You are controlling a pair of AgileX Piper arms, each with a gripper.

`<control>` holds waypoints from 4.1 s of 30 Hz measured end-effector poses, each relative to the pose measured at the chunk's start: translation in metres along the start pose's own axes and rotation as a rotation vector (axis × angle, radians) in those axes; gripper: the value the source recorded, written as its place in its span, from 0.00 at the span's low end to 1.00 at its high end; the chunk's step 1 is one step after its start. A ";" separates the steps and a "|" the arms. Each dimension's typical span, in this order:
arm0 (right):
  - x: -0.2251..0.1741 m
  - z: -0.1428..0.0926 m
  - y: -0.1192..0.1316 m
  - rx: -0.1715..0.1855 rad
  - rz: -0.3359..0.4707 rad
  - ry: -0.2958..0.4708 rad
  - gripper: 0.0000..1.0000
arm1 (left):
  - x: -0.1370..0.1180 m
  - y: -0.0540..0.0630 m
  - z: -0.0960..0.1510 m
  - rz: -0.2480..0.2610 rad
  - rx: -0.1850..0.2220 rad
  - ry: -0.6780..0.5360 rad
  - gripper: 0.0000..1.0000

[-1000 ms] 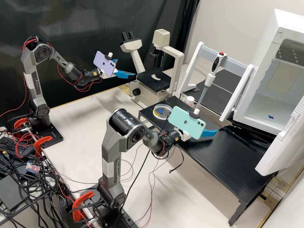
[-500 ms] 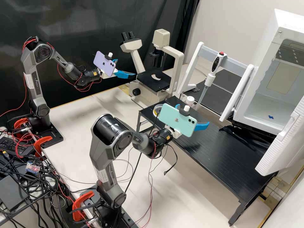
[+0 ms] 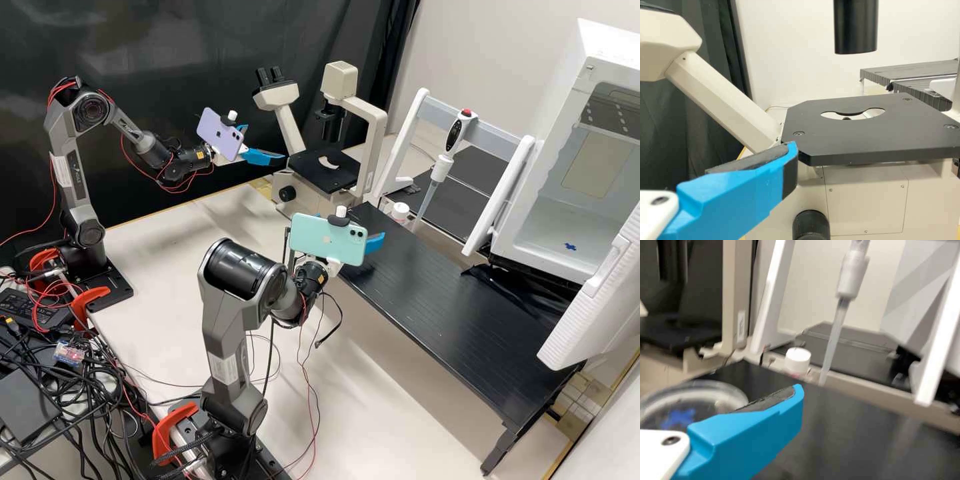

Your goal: Move the petri dish to the incubator

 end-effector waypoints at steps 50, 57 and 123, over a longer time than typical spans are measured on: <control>0.007 0.009 -0.013 0.039 -0.045 0.004 0.00 | 0.000 0.000 0.000 0.000 0.000 0.000 1.00; 0.006 0.015 -0.006 0.037 -0.042 0.002 0.00 | 0.000 0.000 0.000 0.000 0.000 0.000 1.00; 0.200 0.210 0.272 0.128 0.382 -0.507 0.00 | 0.000 0.000 0.000 0.000 0.000 0.000 1.00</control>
